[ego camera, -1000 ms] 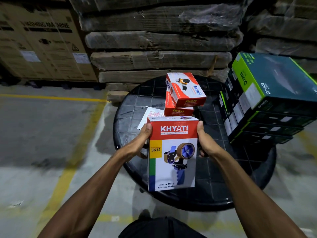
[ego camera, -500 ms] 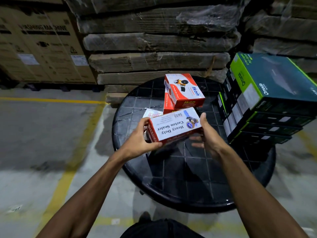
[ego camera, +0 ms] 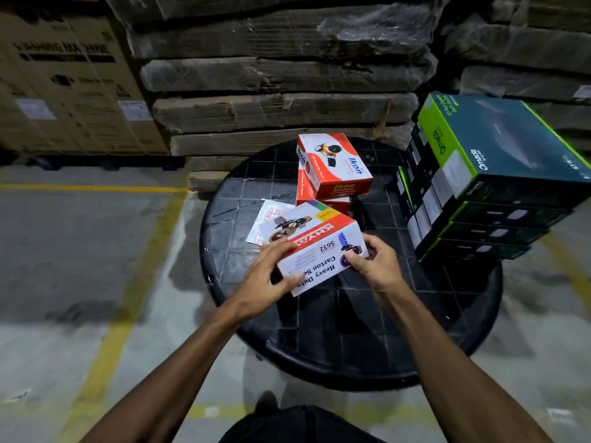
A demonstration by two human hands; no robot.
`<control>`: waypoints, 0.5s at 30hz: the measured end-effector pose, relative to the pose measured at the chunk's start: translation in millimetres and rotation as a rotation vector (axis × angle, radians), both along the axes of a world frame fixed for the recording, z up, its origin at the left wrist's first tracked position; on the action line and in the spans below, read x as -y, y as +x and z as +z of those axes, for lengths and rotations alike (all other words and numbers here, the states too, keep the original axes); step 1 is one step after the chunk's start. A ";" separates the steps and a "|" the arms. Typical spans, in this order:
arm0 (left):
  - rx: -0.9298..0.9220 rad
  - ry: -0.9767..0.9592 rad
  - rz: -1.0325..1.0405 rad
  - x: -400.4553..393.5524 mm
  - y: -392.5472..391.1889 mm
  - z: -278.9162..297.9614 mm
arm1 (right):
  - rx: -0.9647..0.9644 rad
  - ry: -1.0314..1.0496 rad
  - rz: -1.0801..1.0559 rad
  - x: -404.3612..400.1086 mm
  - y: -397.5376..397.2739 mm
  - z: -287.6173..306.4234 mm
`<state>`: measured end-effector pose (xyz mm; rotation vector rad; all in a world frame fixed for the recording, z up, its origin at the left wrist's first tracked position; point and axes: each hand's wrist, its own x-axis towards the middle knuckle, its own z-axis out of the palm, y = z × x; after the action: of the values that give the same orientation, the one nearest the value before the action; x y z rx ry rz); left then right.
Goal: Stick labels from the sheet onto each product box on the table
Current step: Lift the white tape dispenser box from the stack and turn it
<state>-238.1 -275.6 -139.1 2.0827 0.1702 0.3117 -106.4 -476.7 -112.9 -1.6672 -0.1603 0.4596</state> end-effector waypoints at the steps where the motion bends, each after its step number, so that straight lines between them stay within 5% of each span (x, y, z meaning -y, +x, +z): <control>1: 0.034 -0.042 0.056 2.7 1.3 -1.2 | 0.002 0.006 0.002 0.1 -1.3 -0.8; 7: 0.104 -0.127 0.166 11.4 0.3 -8.0 | -0.023 -0.038 0.050 6.4 -4.0 -6.8; 15: 0.014 0.325 -0.141 23.4 -29.6 -49.8 | -0.296 -0.279 0.362 33.4 -10.1 -40.7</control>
<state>-267.7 -299.0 -188.9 2.3984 -0.0390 0.2821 -116.5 -510.1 -153.7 -1.8239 -0.1852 1.0347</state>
